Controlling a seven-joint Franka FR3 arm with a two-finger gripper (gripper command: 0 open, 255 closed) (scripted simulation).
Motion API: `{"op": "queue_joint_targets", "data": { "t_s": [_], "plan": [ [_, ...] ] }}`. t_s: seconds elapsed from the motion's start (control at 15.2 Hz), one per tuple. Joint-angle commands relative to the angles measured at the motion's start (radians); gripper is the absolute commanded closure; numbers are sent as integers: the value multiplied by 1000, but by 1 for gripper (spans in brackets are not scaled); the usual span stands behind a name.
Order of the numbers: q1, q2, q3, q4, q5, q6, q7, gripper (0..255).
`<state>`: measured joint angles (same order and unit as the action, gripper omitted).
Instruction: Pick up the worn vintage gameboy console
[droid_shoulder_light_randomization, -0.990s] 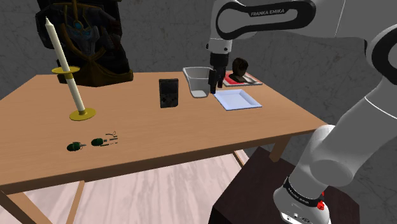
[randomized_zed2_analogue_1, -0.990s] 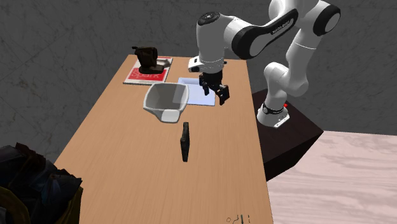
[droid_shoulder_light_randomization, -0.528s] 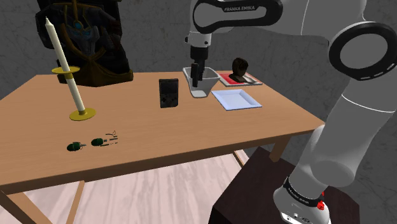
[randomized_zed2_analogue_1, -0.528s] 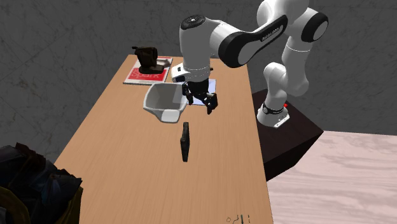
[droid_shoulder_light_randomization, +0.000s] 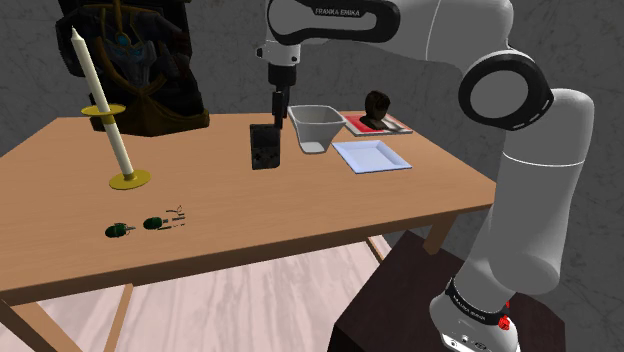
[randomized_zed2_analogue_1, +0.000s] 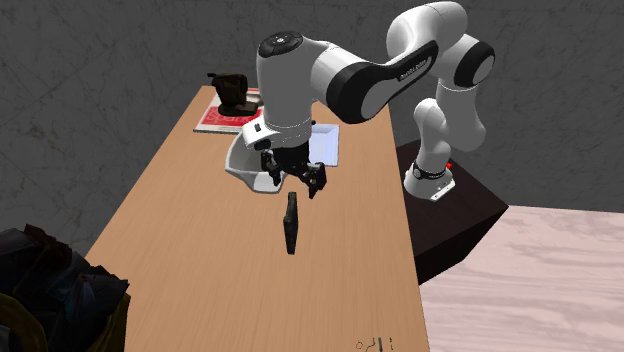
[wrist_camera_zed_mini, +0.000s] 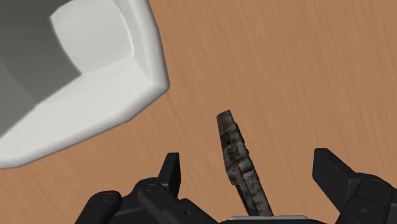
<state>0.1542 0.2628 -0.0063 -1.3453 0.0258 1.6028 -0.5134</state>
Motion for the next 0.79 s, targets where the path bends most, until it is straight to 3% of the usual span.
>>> {"op": "queue_joint_targets", "data": {
  "t_s": [0.0,0.46,0.53,0.73],
  "plan": [
    [1,7,2,-11,-1,21,-8,0],
    [1,-6,2,-104,-1,102,-9,0],
    [2,-5,2,-103,-1,101,-9,255],
    [2,-6,2,-105,-1,101,-9,255]
  ]
}}
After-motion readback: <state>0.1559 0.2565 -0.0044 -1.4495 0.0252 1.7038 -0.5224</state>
